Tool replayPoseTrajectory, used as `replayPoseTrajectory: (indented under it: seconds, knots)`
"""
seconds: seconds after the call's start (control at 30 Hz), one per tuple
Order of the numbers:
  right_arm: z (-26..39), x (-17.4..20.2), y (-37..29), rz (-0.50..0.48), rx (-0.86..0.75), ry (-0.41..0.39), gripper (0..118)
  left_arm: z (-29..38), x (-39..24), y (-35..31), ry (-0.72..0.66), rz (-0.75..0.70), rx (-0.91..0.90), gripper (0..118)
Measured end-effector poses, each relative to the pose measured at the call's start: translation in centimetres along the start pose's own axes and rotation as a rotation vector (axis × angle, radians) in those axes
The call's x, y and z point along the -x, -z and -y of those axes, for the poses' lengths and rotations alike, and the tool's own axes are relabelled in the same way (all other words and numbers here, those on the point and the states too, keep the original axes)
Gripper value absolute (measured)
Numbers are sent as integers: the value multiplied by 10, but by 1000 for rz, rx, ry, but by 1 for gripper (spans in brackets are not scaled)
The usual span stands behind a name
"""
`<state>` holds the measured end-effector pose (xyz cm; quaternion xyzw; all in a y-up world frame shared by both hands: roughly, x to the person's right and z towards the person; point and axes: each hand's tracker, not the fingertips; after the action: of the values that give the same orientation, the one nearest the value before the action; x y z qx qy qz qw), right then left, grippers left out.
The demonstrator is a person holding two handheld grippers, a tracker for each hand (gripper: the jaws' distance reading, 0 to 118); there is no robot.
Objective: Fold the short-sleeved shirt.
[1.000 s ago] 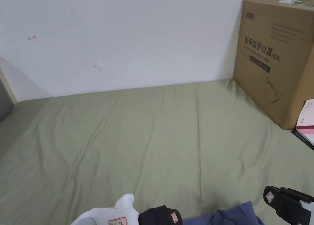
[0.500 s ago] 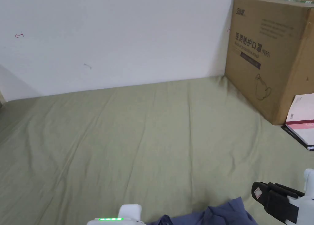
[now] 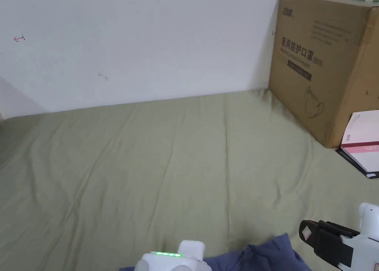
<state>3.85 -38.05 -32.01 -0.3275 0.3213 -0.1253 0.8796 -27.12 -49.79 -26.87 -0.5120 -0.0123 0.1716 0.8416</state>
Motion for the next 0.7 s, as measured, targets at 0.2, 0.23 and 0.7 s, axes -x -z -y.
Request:
replayPoseTrajectory:
  seconds: [0.2, 0.23, 0.7]
  knots:
    - [-7, 12, 0, -11, 3, -34, 4, 23, 87, -108, -355, 473, -264, 7]
    - [-9, 15, -1, -10, 0, -40, 4, 29, 106, -123, -384, 485, -300, 7]
    - [-11, 46, 4, 3, 28, -102, 4, 100, 241, -76, -673, 693, -240, 118]
